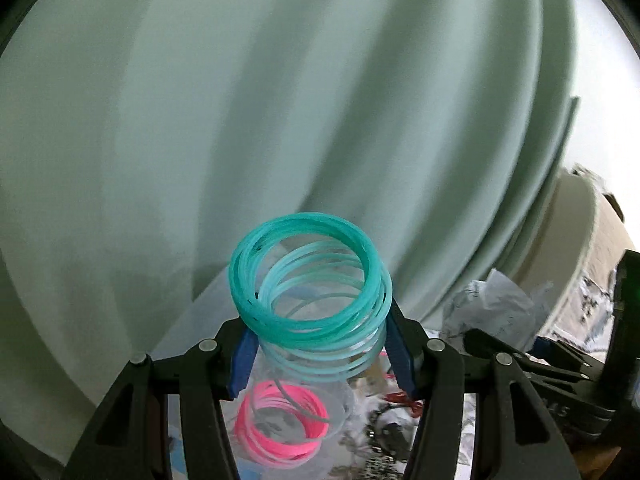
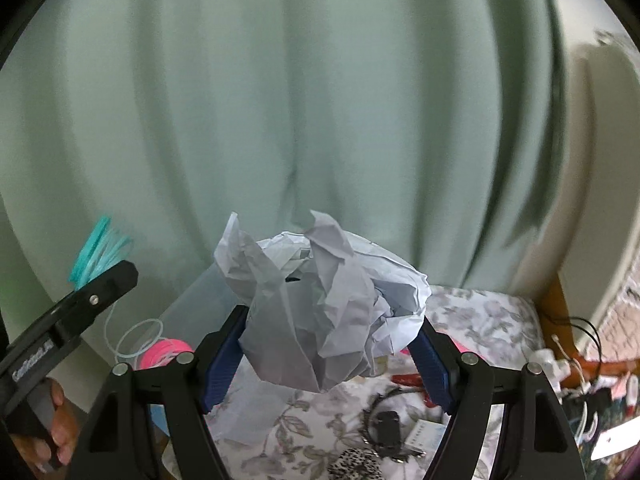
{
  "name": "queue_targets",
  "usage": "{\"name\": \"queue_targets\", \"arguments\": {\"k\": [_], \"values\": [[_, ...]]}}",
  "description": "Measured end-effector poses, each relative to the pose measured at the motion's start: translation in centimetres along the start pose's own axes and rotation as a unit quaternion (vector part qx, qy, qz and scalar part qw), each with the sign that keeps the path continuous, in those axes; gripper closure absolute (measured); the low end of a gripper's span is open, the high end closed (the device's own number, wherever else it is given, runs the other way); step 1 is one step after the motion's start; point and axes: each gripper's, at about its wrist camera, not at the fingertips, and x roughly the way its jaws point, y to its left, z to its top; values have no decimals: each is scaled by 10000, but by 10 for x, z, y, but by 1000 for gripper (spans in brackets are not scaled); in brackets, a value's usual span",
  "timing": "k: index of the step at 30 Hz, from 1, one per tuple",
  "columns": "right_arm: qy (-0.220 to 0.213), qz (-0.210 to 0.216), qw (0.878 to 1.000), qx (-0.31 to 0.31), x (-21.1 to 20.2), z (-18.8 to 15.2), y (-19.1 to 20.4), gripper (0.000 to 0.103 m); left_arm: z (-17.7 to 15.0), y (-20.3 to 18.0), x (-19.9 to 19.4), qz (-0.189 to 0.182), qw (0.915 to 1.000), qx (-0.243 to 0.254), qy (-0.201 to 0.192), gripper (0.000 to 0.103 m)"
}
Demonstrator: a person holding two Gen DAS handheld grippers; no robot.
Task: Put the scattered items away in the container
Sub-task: 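Carry bangles and paper to the clear box and open both grippers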
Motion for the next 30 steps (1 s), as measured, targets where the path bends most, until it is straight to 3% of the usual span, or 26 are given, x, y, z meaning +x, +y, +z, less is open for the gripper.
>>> {"name": "queue_targets", "arguments": {"k": [11, 18, 20, 22, 27, 30], "values": [[378, 352, 9982, -303, 61, 10, 21, 23, -8, 40, 34, 314, 9981, -349, 406, 44], [626, 544, 9955, -462, 104, 12, 30, 22, 3, 61, 46, 405, 9959, -415, 693, 44], [608, 580, 9952, -494, 104, -10, 34, 22, 4, 60, 53, 436, 9956, -429, 716, 44], [563, 614, 9948, -589, 109, -8, 40, 20, 6, 64, 55, 483, 9953, -443, 719, 44], [526, 777, 9926, -773, 123, -7, 52, 13, 11, 70, 60, 613, 9938, -542, 752, 30], [474, 761, 9929, -787, 110, -6, 62, 12, 15, 72, 60, 593, 9937, -573, 758, 28]]}}
